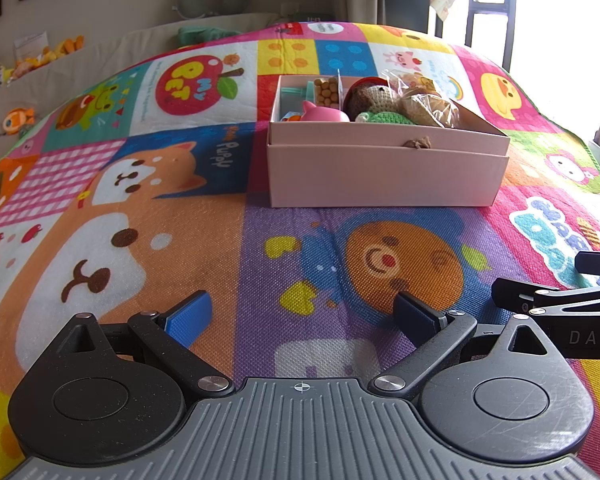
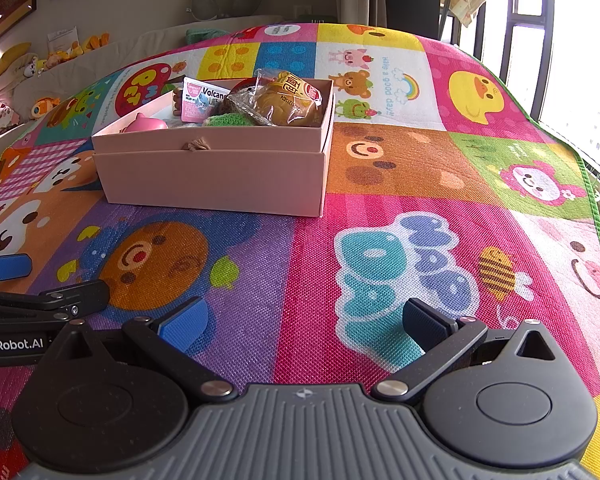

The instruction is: Organize objects

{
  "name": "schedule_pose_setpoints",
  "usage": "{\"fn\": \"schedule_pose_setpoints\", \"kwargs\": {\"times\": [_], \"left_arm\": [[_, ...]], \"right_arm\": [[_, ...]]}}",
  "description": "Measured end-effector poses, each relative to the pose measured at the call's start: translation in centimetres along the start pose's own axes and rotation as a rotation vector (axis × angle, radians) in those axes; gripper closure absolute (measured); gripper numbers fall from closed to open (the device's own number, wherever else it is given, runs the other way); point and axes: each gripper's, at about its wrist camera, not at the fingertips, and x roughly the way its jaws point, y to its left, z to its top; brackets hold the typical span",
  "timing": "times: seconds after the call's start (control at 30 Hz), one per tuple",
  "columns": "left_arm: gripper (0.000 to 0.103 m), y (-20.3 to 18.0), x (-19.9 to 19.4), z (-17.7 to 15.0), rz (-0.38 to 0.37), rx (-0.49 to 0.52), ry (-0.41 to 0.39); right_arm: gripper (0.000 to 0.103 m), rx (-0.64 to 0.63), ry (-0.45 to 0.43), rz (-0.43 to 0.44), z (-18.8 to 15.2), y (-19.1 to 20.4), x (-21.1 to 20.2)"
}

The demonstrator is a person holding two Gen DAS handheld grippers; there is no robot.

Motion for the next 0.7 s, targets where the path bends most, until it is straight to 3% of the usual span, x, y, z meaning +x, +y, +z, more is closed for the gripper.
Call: {"fn": "schedule_pose_setpoints", "kwargs": {"times": [0.7], "left_arm": [[0.003,-0.28,-0.01,0.03,0.001,0.0,0.0]], "right_arm": [[0.0,0.0,0.0,0.0,-0.02,-0.01,0.02]]}}
